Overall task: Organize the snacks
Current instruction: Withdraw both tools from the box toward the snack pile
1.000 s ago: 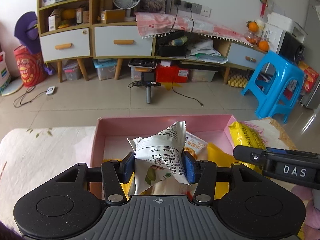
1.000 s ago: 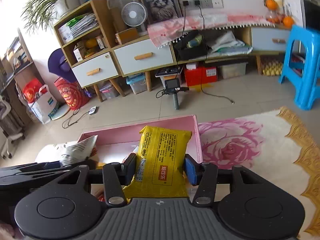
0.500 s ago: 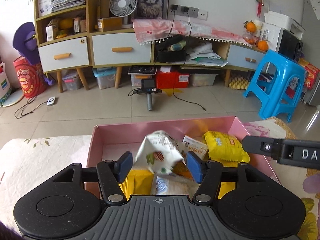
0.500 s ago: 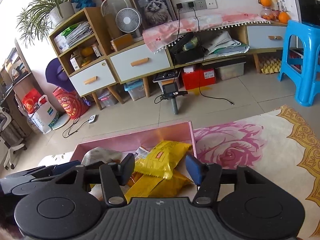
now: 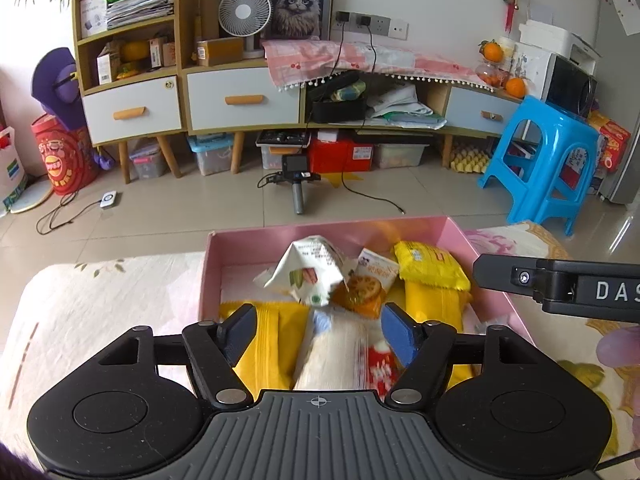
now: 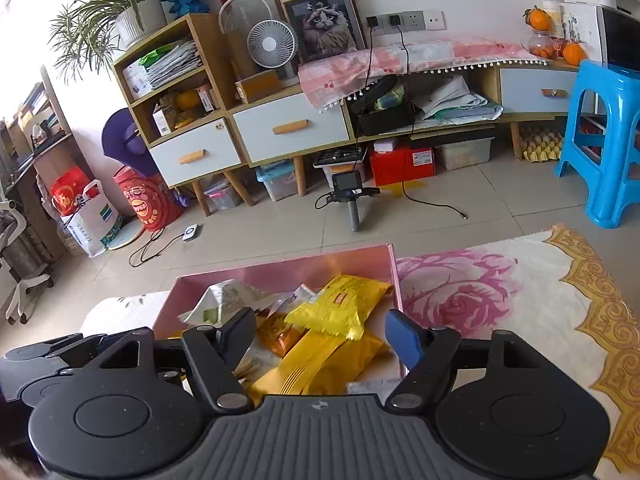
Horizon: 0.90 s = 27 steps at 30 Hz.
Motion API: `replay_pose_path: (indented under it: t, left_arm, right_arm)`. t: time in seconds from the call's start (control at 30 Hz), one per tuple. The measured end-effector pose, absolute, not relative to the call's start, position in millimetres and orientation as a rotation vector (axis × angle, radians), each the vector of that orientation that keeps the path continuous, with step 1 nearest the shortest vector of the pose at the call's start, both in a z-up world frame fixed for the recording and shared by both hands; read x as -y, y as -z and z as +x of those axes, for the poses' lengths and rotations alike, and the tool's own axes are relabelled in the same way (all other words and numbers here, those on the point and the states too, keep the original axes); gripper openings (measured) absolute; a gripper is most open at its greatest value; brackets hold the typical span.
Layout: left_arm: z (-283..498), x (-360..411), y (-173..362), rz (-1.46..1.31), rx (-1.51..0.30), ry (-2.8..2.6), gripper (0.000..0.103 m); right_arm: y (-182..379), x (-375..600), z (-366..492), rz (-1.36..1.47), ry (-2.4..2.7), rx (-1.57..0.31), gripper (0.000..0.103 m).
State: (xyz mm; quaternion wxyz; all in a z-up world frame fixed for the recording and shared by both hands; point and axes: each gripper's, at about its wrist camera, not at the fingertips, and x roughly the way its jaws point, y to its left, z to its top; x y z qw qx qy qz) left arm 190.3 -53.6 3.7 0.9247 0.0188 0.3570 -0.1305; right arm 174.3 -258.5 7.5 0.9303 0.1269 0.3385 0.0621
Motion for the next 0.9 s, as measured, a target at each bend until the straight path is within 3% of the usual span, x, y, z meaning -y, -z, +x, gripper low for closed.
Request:
replay_pose_path:
  t: [0.9]
  left_arm:
    - [73.8,-2.2,-9.1,0.077,-0.771,0.262,0.089]
  right_arm:
    - [-8.8,233.8,80.7,0.260,-0.144,-0.761,0.084]
